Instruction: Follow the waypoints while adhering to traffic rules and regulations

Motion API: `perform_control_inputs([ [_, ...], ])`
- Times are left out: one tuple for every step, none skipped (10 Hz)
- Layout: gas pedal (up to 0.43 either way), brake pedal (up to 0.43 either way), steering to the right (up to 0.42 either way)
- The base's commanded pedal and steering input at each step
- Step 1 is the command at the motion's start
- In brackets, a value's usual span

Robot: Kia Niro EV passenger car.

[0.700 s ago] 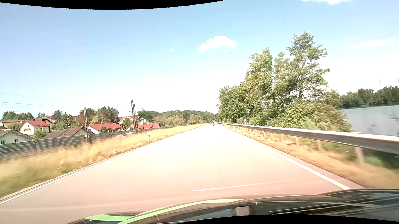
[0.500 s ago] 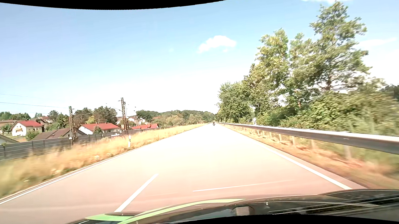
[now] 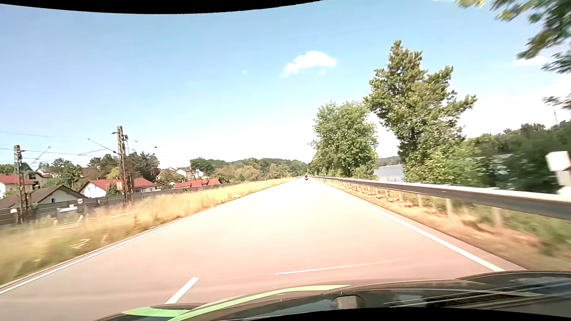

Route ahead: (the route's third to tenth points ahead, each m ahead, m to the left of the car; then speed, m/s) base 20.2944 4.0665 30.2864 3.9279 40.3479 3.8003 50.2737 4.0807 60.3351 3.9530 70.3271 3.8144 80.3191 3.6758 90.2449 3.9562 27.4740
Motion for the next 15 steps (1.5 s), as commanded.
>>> perform_control_inputs([
  [0.157,0.0,-0.003],
  [0.169,0.0,-0.003],
  [0.177,0.0,-0.002],
  [0.189,0.0,-0.003],
  [0.197,0.0,-0.002],
  [0.197,0.0,-0.003],
  [0.197,0.0,-0.002],
  [0.197,0.0,-0.002],
  [0.197,0.0,-0.002],
  [0.197,0.0,-0.002],
  [0.197,0.0,-0.003],
  [0.197,0.0,-0.003],
  [0.209,0.0,-0.003],
  [0.228,0.0,-0.003],
  [0.228,0.0,-0.003],
])
